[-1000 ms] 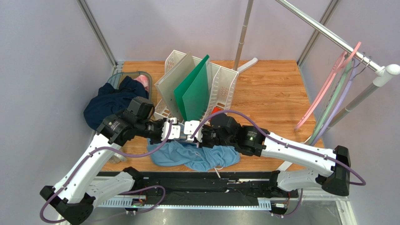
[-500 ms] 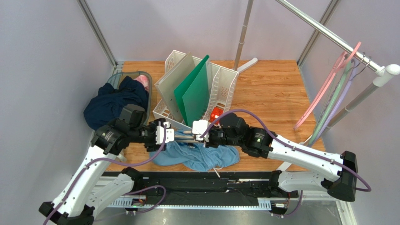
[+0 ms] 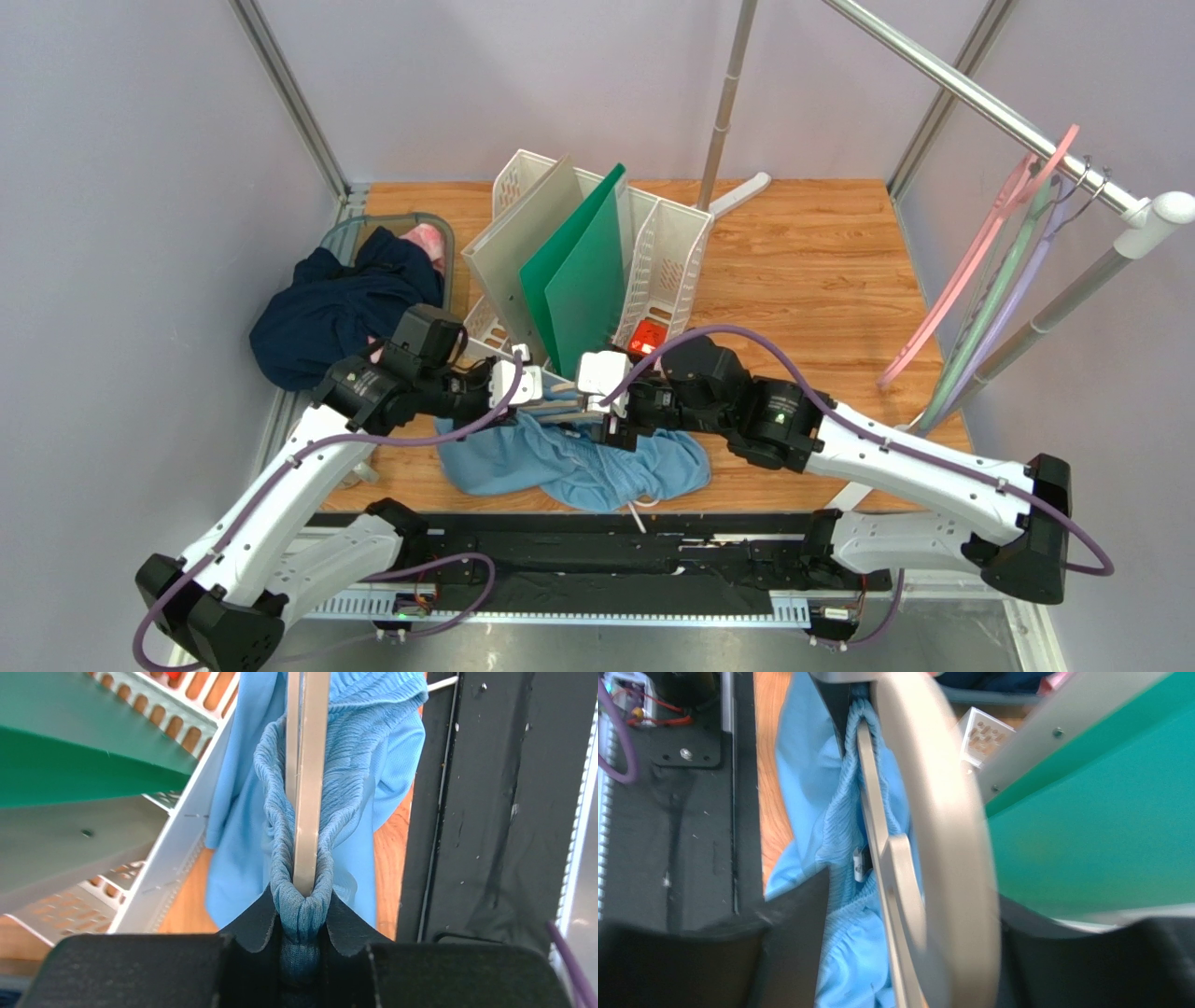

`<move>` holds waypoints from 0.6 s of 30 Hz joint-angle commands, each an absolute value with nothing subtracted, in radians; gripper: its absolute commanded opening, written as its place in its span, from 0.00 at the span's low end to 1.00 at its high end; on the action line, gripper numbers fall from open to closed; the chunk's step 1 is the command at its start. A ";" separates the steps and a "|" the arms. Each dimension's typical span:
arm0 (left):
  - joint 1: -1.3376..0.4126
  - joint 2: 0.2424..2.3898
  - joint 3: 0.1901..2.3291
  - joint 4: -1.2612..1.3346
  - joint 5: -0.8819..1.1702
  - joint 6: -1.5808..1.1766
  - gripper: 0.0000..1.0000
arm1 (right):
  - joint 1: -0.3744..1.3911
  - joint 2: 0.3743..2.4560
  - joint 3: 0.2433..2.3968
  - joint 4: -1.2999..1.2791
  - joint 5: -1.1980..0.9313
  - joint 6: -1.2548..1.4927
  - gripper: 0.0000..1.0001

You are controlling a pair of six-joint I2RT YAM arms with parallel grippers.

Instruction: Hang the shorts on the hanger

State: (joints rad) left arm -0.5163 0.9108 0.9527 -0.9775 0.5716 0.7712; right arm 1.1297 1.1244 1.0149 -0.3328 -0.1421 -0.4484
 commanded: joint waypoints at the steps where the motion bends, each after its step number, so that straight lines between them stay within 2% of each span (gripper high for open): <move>1: -0.494 0.922 0.924 -0.907 0.614 0.609 0.00 | 1.143 0.977 0.994 -0.437 -0.046 -0.367 0.71; 5: -0.494 0.907 0.896 -0.868 0.612 0.551 0.00 | 1.222 0.862 0.876 -0.501 -0.084 -0.469 0.73; 9: -0.494 0.926 0.899 -0.861 0.606 0.503 0.00 | 1.336 0.905 0.807 -0.496 -0.065 -0.577 0.72; 14: -0.492 0.948 0.914 -0.862 0.607 0.471 0.00 | 1.488 0.965 0.602 -0.209 0.049 -0.693 0.77; 18: -0.492 0.945 0.922 -0.876 0.597 0.480 0.00 | 1.497 1.032 0.568 -0.147 0.014 -0.817 0.77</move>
State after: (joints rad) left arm -0.4965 0.9524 0.8886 -0.8993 0.5705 0.5106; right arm 1.4857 0.9993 0.5812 -0.3271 -0.0078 -0.6537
